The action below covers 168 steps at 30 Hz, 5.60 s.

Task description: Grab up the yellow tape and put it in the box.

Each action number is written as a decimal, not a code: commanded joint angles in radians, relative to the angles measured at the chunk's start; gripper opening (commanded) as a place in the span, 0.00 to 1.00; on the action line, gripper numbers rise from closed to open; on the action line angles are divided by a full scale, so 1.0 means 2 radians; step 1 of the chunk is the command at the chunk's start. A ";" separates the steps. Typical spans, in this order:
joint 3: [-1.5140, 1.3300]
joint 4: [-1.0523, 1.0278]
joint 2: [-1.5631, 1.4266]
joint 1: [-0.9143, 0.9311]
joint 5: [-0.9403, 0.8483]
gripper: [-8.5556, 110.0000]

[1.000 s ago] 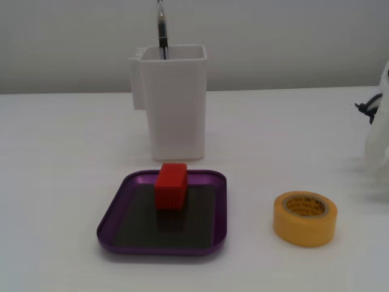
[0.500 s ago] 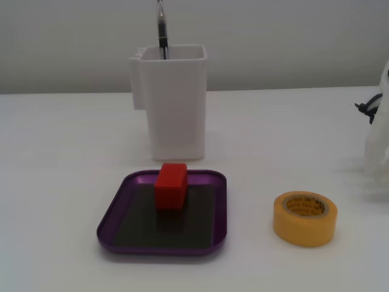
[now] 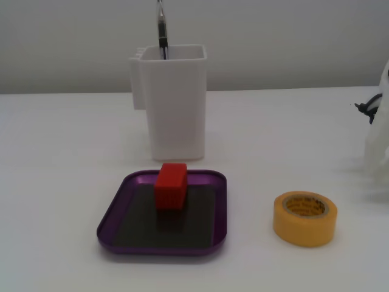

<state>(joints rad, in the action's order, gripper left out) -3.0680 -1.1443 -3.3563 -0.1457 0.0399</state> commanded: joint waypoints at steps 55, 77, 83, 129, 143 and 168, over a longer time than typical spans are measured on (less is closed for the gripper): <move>0.705 -0.121 0.904 -0.009 -0.091 0.23; 0.746 -0.126 0.905 -0.085 -0.093 0.23; 0.782 -0.130 0.908 -0.087 -0.092 0.23; 0.625 0.048 0.913 -0.131 -0.093 0.06; 0.844 -0.055 0.877 -0.133 -0.087 0.07; 1.152 -0.001 1.192 -0.044 0.078 0.07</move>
<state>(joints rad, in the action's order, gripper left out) -0.8376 -1.1413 -0.9771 -0.2362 0.1994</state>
